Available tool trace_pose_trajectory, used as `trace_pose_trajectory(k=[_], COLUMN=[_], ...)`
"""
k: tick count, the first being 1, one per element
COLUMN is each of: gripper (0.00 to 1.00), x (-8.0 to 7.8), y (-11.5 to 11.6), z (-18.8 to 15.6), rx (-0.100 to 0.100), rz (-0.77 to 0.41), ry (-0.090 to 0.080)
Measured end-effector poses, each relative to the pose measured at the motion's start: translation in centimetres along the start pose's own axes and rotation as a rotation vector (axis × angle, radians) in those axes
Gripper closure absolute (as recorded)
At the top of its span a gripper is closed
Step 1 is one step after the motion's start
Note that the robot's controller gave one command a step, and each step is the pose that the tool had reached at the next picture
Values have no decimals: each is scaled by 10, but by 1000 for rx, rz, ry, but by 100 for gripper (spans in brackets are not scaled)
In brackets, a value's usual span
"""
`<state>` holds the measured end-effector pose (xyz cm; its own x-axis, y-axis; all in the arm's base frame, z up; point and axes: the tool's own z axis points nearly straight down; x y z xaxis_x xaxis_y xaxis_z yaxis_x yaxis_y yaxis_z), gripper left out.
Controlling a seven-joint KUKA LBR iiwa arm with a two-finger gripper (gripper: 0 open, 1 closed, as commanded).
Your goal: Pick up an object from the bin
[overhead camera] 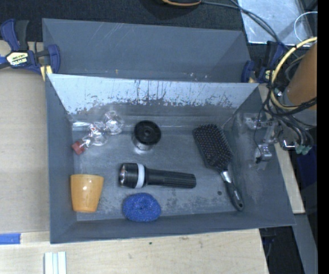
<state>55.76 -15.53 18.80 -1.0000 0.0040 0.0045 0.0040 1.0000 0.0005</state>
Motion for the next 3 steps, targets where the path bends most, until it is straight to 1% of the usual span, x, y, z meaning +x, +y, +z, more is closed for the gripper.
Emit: trace_pose_trajectory(k=[1, 2, 3], gripper=[0, 0, 0], x=[-2, -17, -1], y=[1, 103, 80], z=[-5, 121, 53], rx=[2, -2, 2], rz=[-4, -51, 37], ry=[-8, 1, -12])
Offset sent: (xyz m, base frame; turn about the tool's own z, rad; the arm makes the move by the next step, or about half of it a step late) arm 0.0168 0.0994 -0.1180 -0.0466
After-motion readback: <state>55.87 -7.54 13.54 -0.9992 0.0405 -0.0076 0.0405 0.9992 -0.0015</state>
